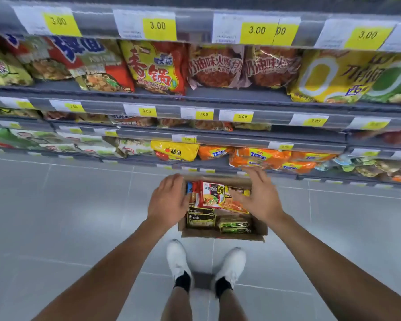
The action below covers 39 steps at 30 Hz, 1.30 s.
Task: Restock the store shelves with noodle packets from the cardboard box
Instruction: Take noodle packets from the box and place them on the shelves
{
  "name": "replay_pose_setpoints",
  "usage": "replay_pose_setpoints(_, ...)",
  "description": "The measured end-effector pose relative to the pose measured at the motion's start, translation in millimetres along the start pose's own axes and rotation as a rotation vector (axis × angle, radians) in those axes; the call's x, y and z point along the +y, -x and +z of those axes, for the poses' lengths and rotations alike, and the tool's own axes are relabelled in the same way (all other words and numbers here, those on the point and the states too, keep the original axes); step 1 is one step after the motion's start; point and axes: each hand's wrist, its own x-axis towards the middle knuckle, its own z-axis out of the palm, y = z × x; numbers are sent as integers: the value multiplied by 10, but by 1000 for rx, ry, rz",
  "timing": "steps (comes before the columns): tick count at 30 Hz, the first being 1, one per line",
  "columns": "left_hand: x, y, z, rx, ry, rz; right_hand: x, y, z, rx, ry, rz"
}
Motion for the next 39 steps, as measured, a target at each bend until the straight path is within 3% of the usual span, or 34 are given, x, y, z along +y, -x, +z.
replay_pose_setpoints(9,-328,-580,1563,-370,152,-173,731,-196,1464,-368,-142,337)
replay_pose_setpoints(14,-505,-945,2398,-466,260,-319,1552,-470,2606,-455,-288,353)
replay_pose_setpoints(18,-810,-1307,3224,-507,390,-405,1439,-744,2784,-441,-362,413)
replay_pose_setpoints(23,-803,-1736,3617,-510,465,-532,1770,-1128,3457,-452,-355,371)
replay_pose_setpoints(31,-913,-2051,4268,-433,662,-742,1877,-1536,3983,-376,-602,579)
replay_pose_setpoints(39,-863,-2044,4358,-361,688,-691,1904,-1686,4162,-344,-522,672)
